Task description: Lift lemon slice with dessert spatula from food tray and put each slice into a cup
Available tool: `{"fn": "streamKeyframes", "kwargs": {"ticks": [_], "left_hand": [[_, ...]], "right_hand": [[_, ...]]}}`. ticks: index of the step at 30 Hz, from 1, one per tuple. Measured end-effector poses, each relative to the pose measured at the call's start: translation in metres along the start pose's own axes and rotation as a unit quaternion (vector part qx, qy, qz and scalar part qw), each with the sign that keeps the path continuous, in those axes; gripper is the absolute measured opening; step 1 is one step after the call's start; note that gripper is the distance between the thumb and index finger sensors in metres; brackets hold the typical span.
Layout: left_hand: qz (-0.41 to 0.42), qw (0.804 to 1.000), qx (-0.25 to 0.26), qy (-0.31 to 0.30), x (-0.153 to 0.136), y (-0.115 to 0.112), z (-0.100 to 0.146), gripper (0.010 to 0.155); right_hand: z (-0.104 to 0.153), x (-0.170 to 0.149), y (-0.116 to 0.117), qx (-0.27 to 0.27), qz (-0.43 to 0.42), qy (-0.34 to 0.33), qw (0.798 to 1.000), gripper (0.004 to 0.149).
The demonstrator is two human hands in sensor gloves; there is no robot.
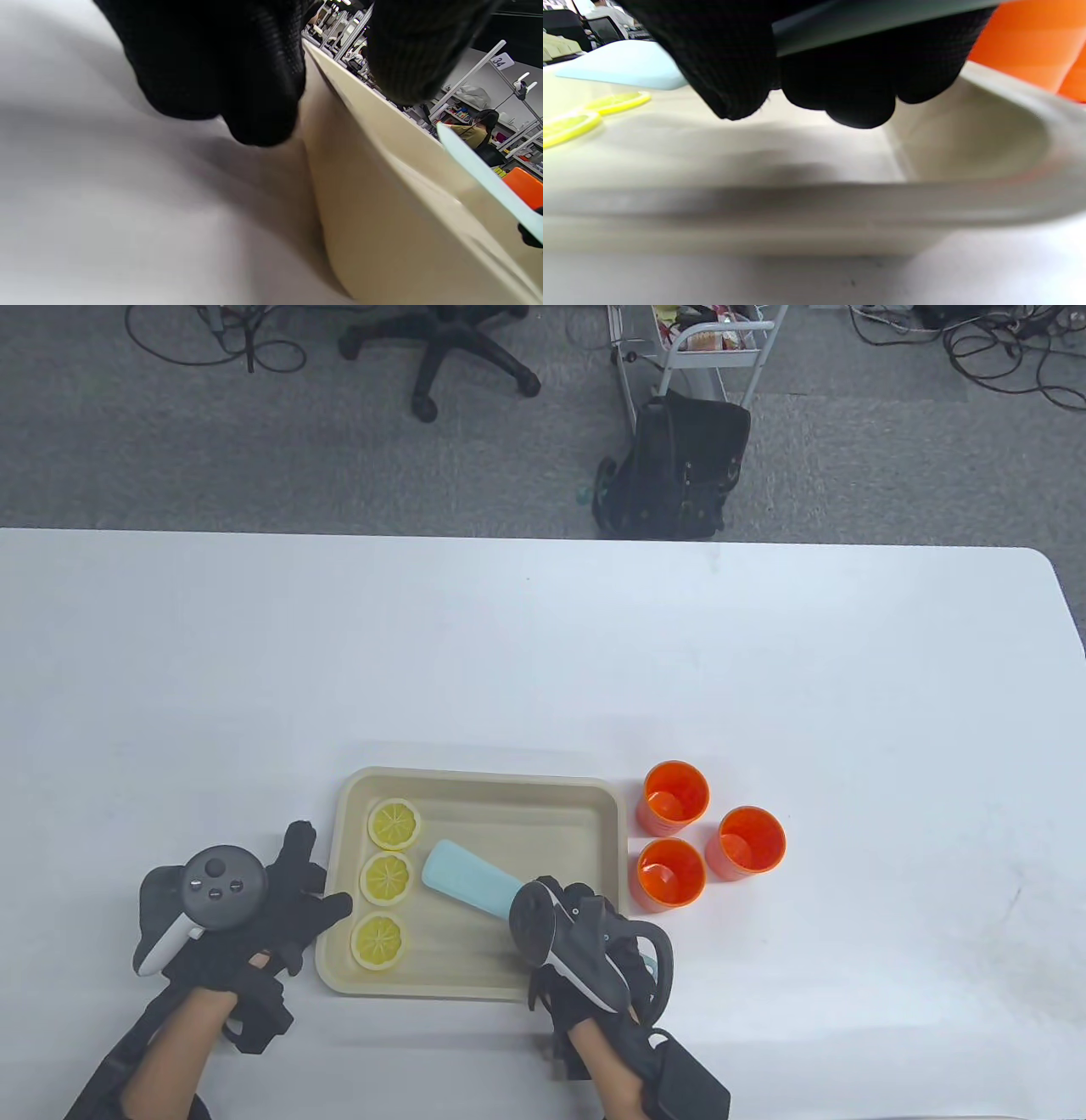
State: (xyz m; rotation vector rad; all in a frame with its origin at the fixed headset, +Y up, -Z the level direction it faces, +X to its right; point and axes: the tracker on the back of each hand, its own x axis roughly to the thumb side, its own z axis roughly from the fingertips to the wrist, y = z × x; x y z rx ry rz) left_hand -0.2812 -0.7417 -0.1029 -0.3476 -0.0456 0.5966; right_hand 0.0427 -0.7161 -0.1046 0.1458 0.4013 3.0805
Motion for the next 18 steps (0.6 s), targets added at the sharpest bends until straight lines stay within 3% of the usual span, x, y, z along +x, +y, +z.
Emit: {"fn": "streamKeyframes", "kwargs": {"ticks": [7,18], "left_hand": [[-0.008,1.000,-0.027,0.007,-0.001,-0.005,-0.006,0.081],[-0.005,0.999,-0.046,0.008,-0.002,-0.006,-0.008,0.078]], "right_hand": [[0.007,0.009,-0.001,-0.025,0.043,-0.033,0.998,0.061],[0.012,0.025,0.005,-0.052,0.211,-0.026,0.976,0.059]]}}
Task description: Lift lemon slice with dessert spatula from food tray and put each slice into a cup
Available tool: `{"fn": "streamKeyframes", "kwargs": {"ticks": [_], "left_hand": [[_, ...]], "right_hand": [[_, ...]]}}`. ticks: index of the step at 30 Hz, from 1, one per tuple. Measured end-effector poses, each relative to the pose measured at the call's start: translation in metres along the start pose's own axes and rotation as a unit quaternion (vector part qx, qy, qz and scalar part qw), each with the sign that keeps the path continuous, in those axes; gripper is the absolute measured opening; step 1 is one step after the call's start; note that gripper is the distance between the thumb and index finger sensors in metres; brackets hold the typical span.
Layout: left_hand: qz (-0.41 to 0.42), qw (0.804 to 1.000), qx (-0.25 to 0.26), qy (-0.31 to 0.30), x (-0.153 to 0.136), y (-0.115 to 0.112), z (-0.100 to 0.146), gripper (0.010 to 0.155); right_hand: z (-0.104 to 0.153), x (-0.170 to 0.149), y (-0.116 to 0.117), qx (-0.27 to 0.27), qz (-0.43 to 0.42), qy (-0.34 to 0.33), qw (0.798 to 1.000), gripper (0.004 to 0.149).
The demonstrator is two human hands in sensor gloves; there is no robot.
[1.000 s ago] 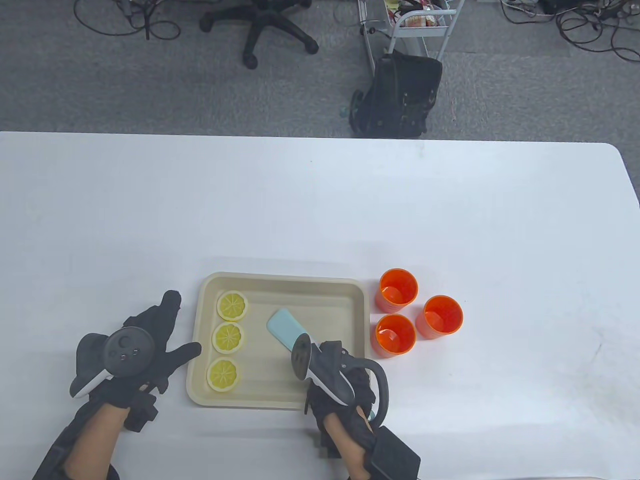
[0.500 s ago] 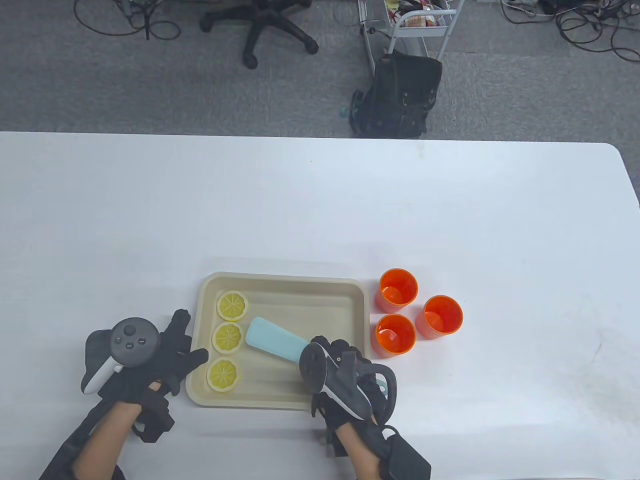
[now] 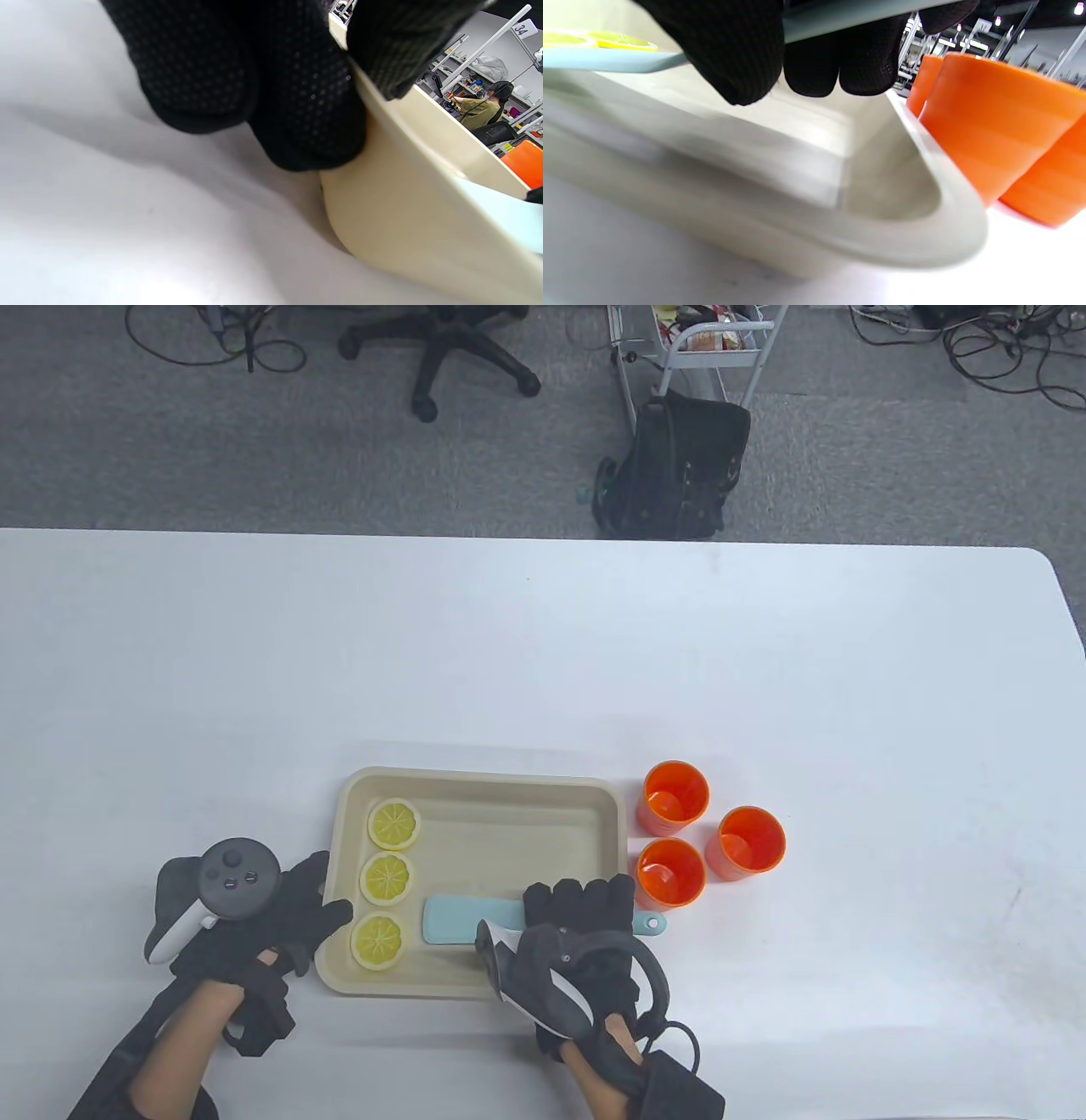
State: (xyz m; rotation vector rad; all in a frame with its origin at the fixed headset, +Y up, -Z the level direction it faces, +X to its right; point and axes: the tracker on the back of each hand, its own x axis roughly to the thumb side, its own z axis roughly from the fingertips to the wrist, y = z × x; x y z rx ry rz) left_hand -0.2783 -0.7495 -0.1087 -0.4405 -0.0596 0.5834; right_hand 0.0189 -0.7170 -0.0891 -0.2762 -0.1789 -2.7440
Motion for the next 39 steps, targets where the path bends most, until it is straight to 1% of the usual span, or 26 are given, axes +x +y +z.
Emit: {"fn": "streamKeyframes", "kwargs": {"ticks": [5,8,11,15,20,24,29,33,36,39], "left_hand": [[-0.001,1.000,-0.001,0.001,0.000,0.000,0.000,0.078],[-0.002,1.000,-0.002,0.002,0.000,0.000,-0.001,0.078],[-0.002,1.000,-0.003,0.002,0.000,-0.001,-0.001,0.078],[0.000,1.000,-0.007,0.003,0.000,-0.001,-0.001,0.078],[0.000,1.000,-0.010,0.004,0.000,-0.001,-0.001,0.077],[-0.002,1.000,-0.012,0.006,0.000,-0.001,-0.002,0.077],[-0.003,1.000,-0.013,0.006,0.000,-0.002,-0.002,0.077],[-0.003,1.000,-0.013,0.006,0.000,-0.002,-0.003,0.077],[-0.003,1.000,-0.015,0.006,0.000,-0.002,-0.003,0.077],[-0.003,1.000,-0.016,0.007,0.000,-0.002,-0.003,0.077]], "right_hand": [[-0.002,0.004,0.002,-0.001,0.014,-0.001,1.000,0.059],[-0.005,0.007,0.006,0.009,0.005,-0.013,1.000,0.059],[-0.006,0.012,0.008,0.007,0.015,-0.015,1.000,0.059],[-0.008,0.018,0.009,0.011,0.007,-0.029,1.000,0.059],[-0.009,0.023,0.011,0.001,0.013,-0.034,0.999,0.059],[-0.009,0.024,0.012,-0.002,0.002,-0.049,0.999,0.059],[-0.010,0.027,0.012,-0.011,-0.032,-0.067,0.997,0.059],[-0.008,0.030,0.010,-0.027,-0.054,-0.084,0.995,0.059],[-0.008,0.032,0.009,-0.023,-0.075,-0.097,0.992,0.059],[-0.007,0.034,0.008,-0.033,-0.085,-0.107,0.990,0.059]]}}
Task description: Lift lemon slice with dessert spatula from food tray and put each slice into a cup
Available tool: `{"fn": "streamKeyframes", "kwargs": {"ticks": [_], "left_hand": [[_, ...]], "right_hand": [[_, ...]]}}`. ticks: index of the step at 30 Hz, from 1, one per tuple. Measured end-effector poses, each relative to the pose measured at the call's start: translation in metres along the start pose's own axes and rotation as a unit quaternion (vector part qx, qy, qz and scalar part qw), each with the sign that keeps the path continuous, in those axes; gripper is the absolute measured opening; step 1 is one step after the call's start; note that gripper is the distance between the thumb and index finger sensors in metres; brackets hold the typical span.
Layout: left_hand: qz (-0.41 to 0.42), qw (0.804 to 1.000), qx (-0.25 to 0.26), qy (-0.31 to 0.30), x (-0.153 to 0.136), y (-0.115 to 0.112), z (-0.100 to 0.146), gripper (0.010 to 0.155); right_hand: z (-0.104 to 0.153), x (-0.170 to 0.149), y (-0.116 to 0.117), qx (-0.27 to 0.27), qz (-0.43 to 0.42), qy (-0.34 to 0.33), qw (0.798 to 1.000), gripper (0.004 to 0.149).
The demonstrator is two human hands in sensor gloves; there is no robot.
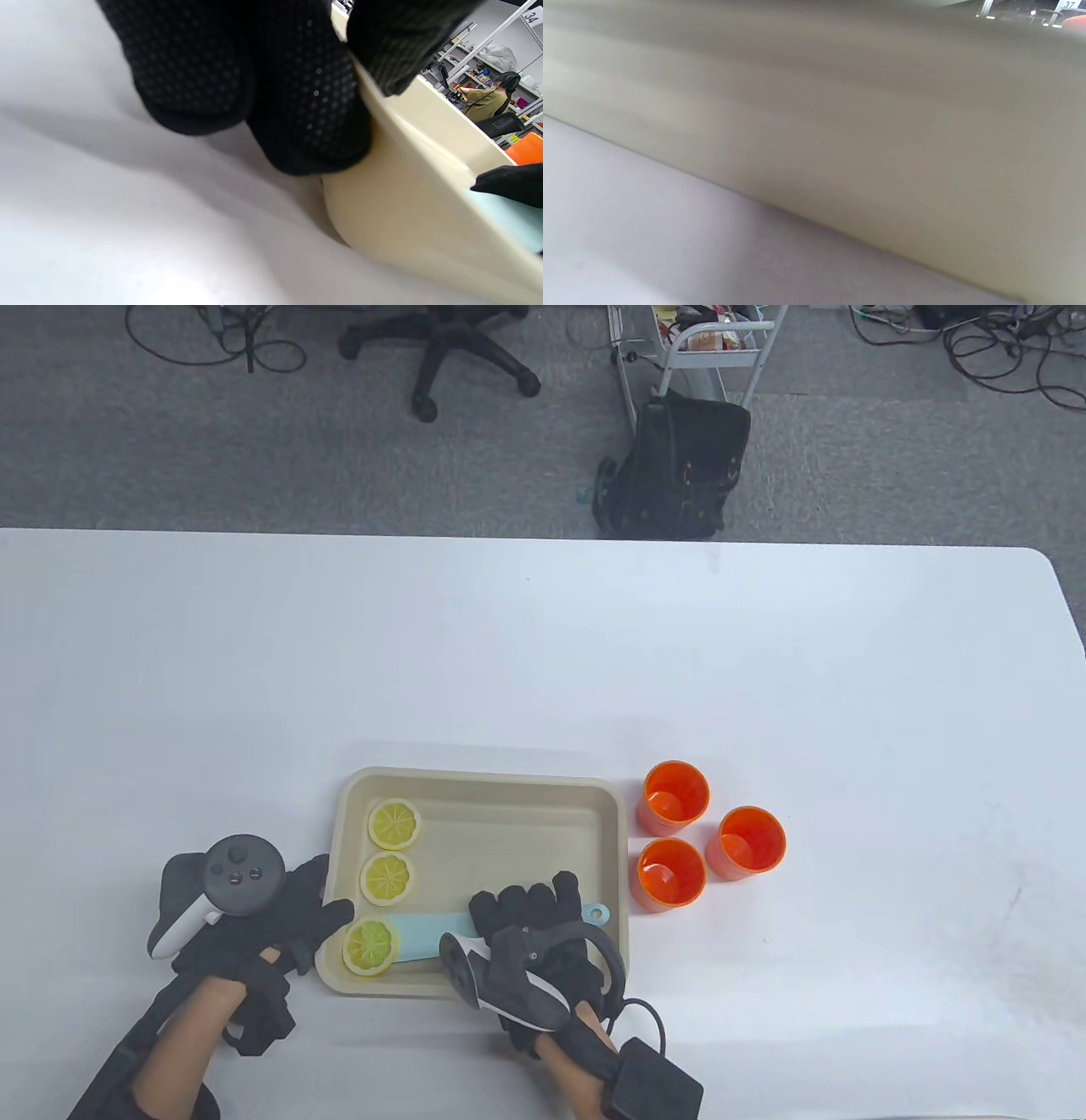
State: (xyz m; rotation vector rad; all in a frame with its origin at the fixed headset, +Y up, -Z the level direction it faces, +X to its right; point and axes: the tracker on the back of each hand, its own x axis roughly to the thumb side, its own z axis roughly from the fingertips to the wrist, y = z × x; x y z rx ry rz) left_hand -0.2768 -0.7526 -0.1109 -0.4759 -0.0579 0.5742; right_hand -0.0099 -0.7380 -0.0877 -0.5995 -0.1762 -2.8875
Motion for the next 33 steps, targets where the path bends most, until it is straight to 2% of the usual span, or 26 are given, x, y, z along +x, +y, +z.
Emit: {"fn": "streamKeyframes", "kwargs": {"ticks": [9,16,26,33], "left_hand": [[-0.001,1.000,0.000,0.000,0.000,0.000,0.000,0.077],[-0.002,1.000,-0.002,0.000,0.000,-0.001,0.000,0.076],[-0.003,1.000,-0.006,-0.002,0.000,-0.002,0.000,0.076],[-0.005,1.000,-0.006,-0.002,0.000,-0.002,0.001,0.076]], "right_hand": [[0.002,0.006,-0.001,-0.020,0.005,-0.022,1.000,0.059],[0.008,-0.020,-0.015,-0.035,-0.059,-0.001,0.998,0.059],[0.027,-0.082,-0.041,-0.119,-0.104,0.117,0.981,0.059],[0.036,-0.125,-0.042,-0.134,-0.096,0.223,0.961,0.058]]}}
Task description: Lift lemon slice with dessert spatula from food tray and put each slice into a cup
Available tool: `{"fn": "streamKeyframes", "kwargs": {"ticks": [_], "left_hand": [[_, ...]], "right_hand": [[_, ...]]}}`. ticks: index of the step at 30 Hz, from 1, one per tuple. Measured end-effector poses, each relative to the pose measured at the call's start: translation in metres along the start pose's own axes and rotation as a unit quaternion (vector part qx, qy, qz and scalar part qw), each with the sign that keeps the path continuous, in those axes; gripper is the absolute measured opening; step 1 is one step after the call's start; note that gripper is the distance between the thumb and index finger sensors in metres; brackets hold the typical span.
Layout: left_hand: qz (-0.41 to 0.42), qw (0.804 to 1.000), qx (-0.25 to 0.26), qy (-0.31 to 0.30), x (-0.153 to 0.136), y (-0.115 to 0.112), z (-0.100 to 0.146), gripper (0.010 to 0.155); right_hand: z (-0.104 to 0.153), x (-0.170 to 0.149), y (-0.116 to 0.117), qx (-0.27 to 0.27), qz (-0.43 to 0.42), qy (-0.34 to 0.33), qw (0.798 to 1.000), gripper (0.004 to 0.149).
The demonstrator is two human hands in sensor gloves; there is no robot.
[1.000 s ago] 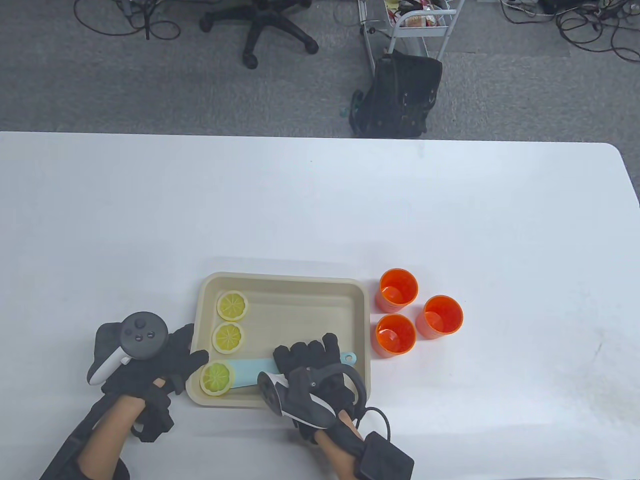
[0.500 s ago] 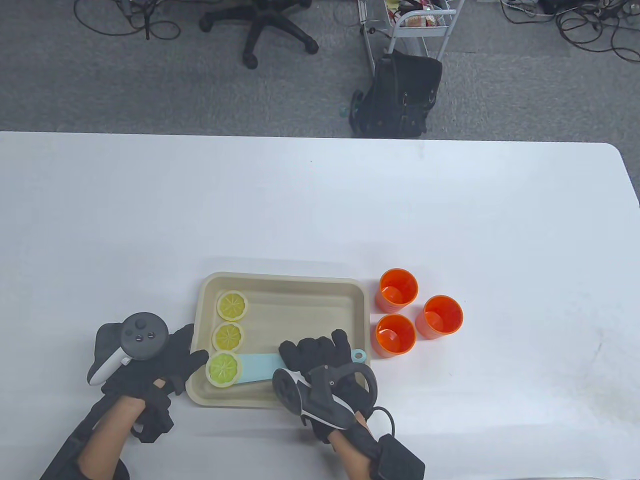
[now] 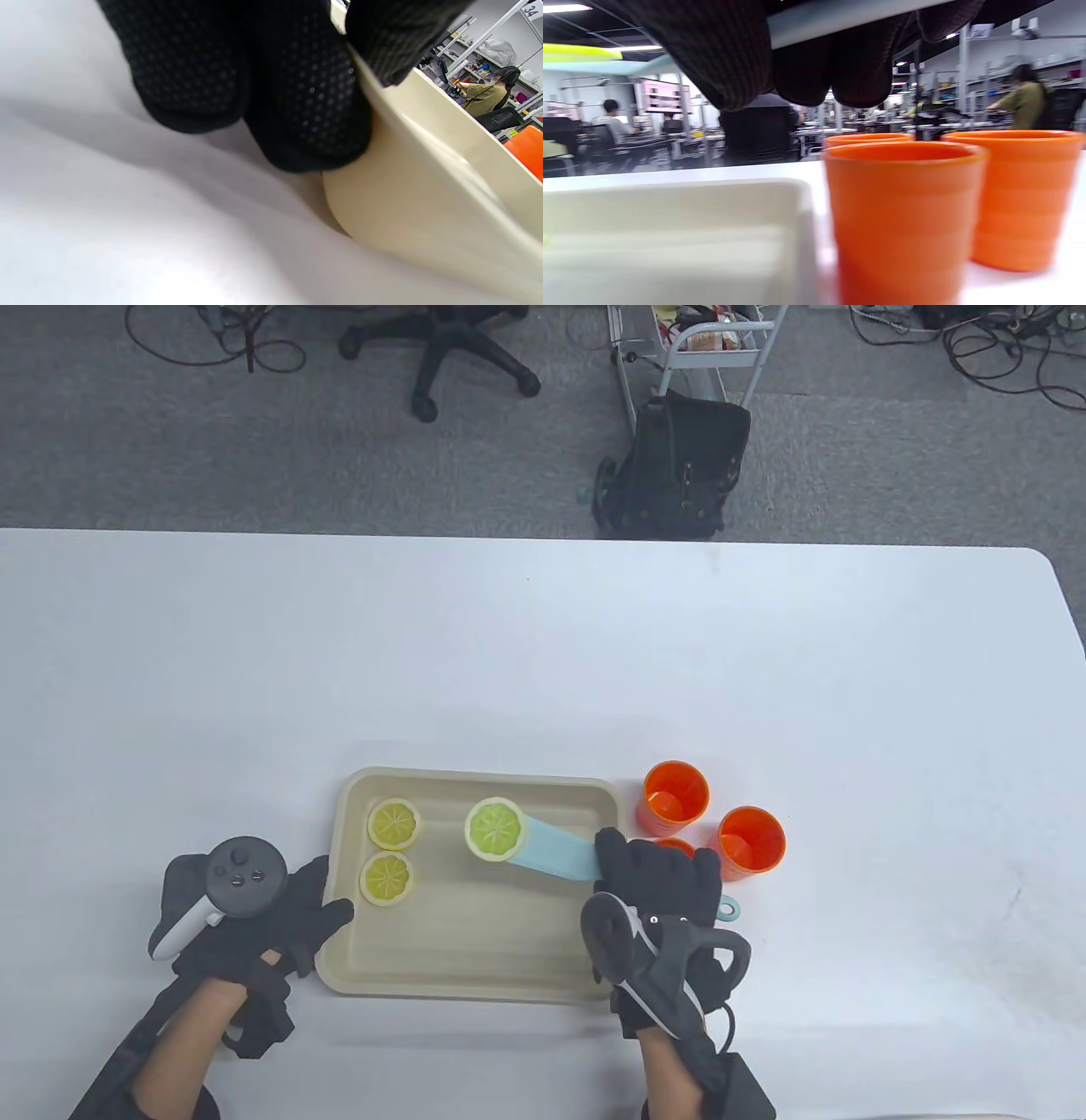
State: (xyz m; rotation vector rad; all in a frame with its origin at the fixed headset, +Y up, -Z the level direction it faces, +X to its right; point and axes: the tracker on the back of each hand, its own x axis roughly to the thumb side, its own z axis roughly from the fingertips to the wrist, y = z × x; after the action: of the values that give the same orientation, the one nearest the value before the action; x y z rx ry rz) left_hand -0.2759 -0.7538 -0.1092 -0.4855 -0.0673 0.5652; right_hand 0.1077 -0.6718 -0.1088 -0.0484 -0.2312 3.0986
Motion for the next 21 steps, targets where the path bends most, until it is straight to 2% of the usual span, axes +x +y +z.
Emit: {"fn": "streamKeyframes", "kwargs": {"ticks": [11,21], "left_hand": [[-0.006,1.000,0.001,0.000,0.000,0.000,0.001,0.076],[-0.008,1.000,0.000,0.000,0.000,-0.001,0.001,0.077]], "right_hand": [[-0.013,-0.062,0.001,0.017,-0.009,0.134,0.991,0.058],[-0.013,-0.096,0.004,0.031,-0.026,0.241,0.970,0.059]]}}
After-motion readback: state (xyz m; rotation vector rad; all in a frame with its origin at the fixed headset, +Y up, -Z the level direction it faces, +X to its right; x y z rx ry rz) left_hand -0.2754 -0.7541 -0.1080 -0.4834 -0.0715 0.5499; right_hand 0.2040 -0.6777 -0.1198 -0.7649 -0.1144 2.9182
